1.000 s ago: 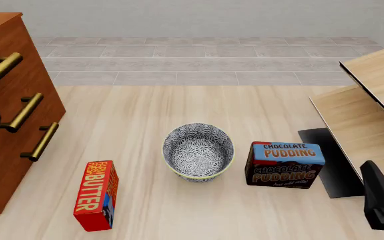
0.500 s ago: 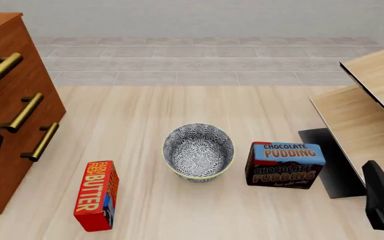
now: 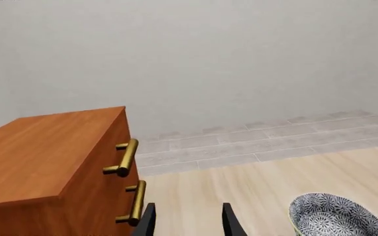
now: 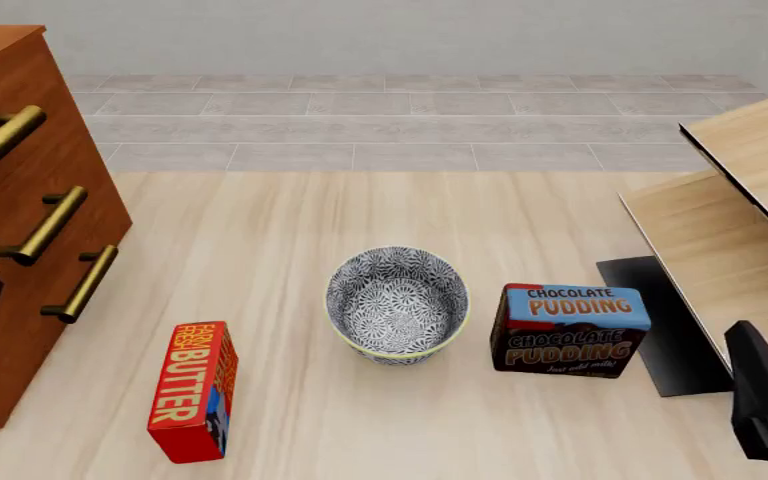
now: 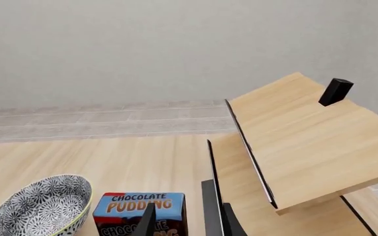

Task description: Close the top drawer of the cabinet and put the bowl on top of it.

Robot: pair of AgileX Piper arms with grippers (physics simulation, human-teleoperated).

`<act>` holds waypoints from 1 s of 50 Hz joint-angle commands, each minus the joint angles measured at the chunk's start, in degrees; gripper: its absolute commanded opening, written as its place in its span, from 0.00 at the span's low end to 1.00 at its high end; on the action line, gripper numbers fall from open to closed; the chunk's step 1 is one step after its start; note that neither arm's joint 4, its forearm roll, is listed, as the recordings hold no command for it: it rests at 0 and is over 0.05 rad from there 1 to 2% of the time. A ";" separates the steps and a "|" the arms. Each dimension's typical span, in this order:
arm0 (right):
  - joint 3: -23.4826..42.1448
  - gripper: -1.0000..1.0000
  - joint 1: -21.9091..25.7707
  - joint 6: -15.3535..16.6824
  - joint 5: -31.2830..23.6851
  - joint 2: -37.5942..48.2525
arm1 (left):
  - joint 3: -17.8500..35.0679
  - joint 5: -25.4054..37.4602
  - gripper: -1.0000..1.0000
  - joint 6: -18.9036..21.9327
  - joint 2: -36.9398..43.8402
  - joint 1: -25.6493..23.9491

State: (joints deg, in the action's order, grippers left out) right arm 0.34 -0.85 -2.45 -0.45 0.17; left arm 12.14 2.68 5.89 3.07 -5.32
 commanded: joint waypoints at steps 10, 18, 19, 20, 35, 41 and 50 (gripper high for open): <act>0.00 1.00 0.26 0.09 0.07 0.02 | 2.43 0.27 1.00 -0.60 2.51 -0.65; 0.10 1.00 0.31 0.02 0.01 0.07 | 5.88 0.10 1.00 -0.42 6.48 -1.90; 0.09 1.00 0.34 0.04 0.03 0.09 | 6.45 -0.06 1.00 0.15 7.33 -2.34; 0.04 1.00 0.36 0.04 0.09 0.09 | 6.86 -0.13 1.00 0.19 7.87 -2.54; -0.10 1.00 0.26 -0.02 0.15 0.08 | 16.30 1.17 1.00 0.52 17.83 -11.13; 0.02 1.00 0.12 0.09 0.06 0.02 | 21.42 2.75 1.00 1.11 24.29 -13.98; 0.02 1.00 0.07 0.08 0.18 0.03 | 28.06 4.82 1.00 1.00 32.14 -15.98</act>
State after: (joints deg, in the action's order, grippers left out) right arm 0.33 -0.68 -2.38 -0.32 0.21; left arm 33.25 5.56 6.86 26.90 -18.38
